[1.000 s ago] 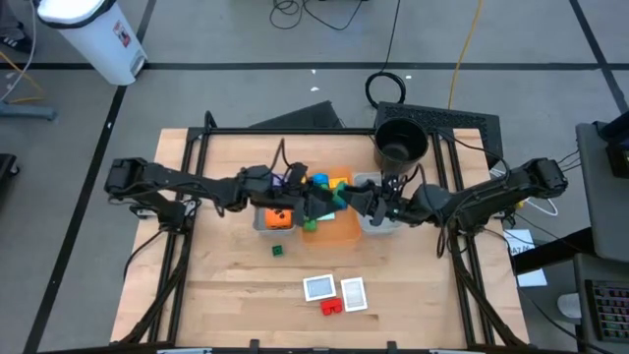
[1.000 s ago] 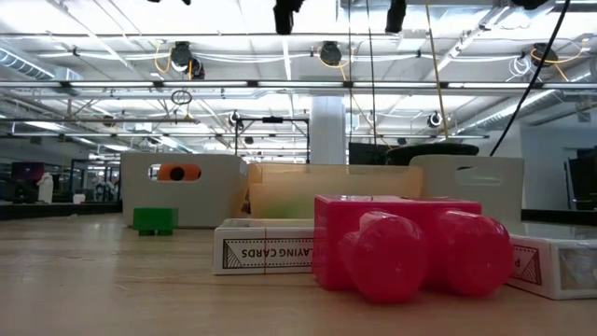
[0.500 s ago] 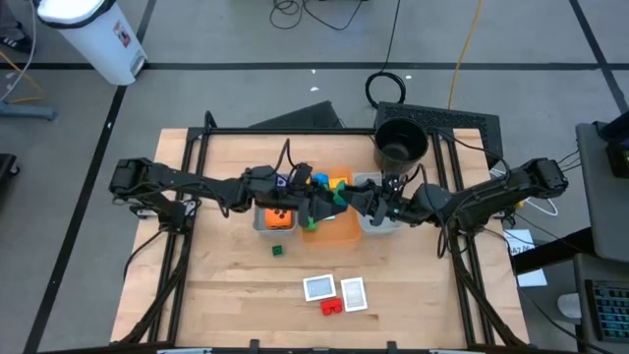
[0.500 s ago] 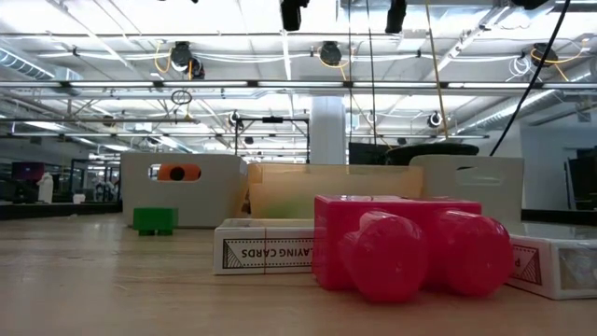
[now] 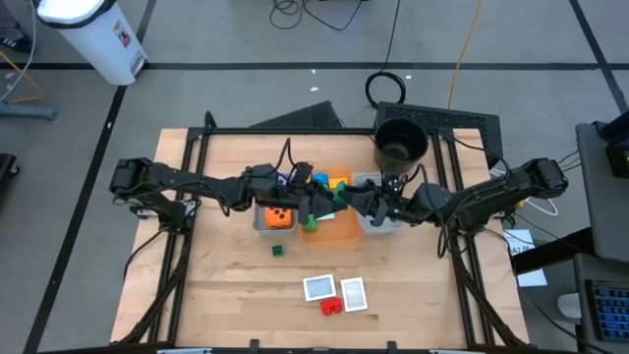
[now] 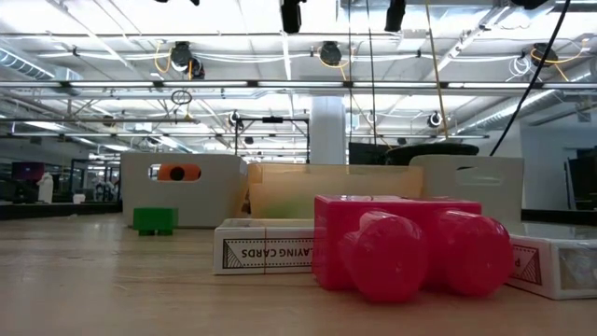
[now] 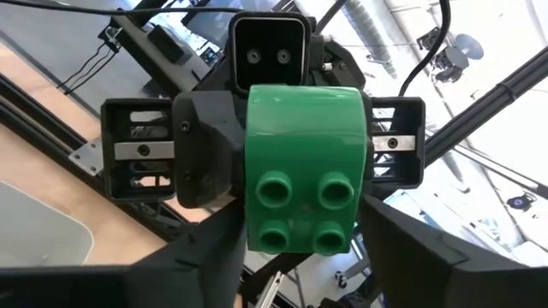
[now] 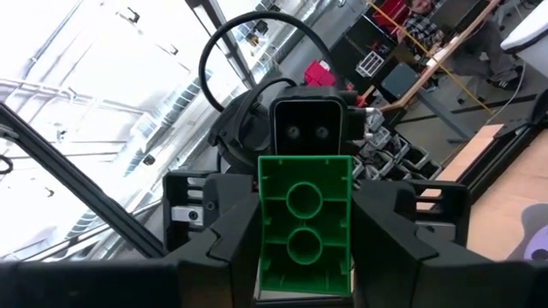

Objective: Pick & Place Toys
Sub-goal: Put the green game piece into the orange bin

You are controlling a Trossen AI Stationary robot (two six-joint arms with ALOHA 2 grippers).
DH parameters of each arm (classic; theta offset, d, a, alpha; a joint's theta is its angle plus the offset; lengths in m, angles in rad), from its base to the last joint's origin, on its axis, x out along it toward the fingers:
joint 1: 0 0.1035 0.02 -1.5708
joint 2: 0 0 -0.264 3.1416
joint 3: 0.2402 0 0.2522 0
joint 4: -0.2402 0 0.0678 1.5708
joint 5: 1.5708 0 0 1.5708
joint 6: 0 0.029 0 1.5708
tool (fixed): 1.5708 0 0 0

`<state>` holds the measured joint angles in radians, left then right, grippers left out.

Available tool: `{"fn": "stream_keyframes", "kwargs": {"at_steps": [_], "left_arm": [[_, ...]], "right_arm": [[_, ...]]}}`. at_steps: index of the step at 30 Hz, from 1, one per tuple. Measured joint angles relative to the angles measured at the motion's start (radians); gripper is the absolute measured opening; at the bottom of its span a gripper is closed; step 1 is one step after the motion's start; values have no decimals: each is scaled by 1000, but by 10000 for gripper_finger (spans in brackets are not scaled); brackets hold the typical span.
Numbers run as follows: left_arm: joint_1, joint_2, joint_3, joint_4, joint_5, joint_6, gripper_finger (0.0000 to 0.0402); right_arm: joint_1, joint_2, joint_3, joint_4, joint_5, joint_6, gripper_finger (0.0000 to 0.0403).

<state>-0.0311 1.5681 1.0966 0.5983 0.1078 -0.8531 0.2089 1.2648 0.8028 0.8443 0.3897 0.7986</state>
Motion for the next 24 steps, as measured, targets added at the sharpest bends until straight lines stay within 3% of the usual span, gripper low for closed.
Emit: {"fn": "stream_keyframes", "kwargs": {"at_steps": [7, 11, 13, 19, 24], "left_arm": [[0, 0, 0, -2, -3, 1, 145], [0, 0, 0, -1, -2, 2, 140], [0, 0, 0, 0, -2, 1, 149], [0, 0, 0, 4, 1, -22, 225], [1, 0, 0, 5, 2, -43, 239]], "right_arm": [[0, -1, 0, 1, -1, 0, 146], [1, -1, 0, 0, -1, 0, 147], [1, -1, 0, -1, -1, 0, 144], [0, -1, 0, -4, -1, 0, 147], [0, 0, 0, -6, -1, -6, 144]]}}
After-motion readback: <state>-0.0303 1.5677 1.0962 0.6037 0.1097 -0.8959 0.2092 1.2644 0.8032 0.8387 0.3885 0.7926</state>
